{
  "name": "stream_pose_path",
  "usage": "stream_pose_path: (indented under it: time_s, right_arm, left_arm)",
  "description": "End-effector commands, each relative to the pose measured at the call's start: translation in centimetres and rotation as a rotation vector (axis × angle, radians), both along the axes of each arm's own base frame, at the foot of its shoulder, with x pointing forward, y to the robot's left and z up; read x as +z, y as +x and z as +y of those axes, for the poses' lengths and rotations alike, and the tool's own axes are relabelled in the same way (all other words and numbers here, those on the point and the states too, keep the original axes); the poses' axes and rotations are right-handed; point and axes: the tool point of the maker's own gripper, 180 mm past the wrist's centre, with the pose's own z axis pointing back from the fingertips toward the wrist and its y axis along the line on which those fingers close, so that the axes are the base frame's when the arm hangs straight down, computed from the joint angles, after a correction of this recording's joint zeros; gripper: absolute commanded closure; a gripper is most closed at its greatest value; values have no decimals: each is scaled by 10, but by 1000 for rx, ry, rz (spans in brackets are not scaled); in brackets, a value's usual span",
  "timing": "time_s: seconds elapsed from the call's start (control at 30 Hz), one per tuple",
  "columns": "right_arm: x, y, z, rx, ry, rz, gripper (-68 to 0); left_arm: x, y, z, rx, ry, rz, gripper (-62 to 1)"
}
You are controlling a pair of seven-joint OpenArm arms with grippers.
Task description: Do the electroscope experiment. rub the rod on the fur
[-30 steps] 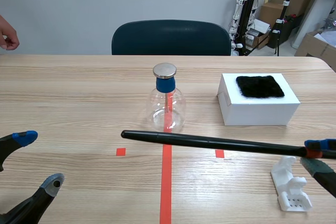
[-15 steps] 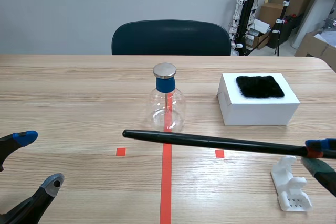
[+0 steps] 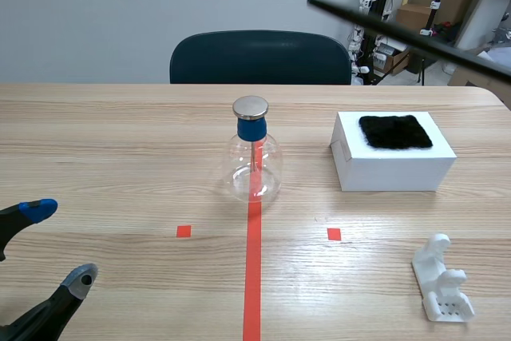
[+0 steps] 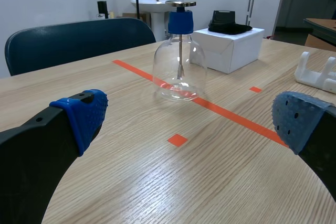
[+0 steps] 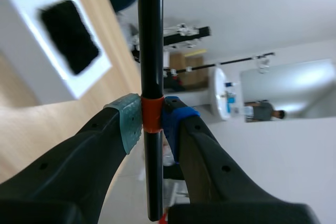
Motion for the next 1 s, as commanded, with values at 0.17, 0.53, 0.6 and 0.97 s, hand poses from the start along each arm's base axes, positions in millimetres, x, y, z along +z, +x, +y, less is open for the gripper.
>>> stream_pose_path:
  time_s: [0.17,0.53,0.6,0.97]
  right_arm:
    - [11,40,-72,-144,-83,-98,-1]
    - [35,103,-158,-229,-235,-143,-1]
    - [32,111,-160,-203,-287,-131,-1]
    - [-6,149,-144,-72,-573,-99,-1]
  left_arm:
    - [8,0,5,2,-14,-29,-623]
    - [8,0,5,2,-14,-29,-623]
    - [9,0,5,2,-14,-30,-623]
    - [9,0,5,2,-14,-30,-623]
